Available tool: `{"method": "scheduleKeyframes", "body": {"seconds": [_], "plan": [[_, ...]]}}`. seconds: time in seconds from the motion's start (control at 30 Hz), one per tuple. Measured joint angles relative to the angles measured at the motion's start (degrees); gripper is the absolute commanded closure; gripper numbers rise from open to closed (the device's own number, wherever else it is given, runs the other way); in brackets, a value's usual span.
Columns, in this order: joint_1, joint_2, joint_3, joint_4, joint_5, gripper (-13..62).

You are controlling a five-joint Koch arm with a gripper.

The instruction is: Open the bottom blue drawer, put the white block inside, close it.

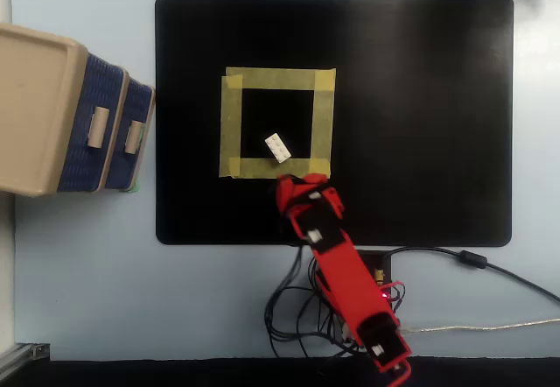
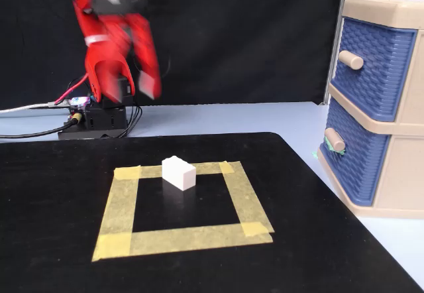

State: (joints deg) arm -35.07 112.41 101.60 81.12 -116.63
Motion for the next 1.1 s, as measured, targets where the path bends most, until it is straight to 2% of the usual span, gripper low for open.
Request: {"method": "scheduleKeyframes", "body": {"seconds": [0.07, 0.2, 0.3, 0.4, 0.47, 0.6, 0.87, 1.1], "plan": [[-13.4, -6.6, 1.0, -15.6, -18.8, 16.0], [-19.2, -16.8, 7.7, -49.9, -40.8, 16.0], [-20.9, -22.1, 14.4, -72.7, -45.0, 16.1], [-22.8, -32.3, 16.7, -99.8, -45.3, 16.0], [-22.9, -41.8, 15.8, -115.8, -45.3, 16.0], [-23.6, -57.8, 8.5, -135.5, -45.3, 16.1], [-23.8, -68.8, -6.8, -139.2, -47.2, 16.1], [-24.2, -69.3, -11.1, -138.6, -50.5, 16.3]]}}
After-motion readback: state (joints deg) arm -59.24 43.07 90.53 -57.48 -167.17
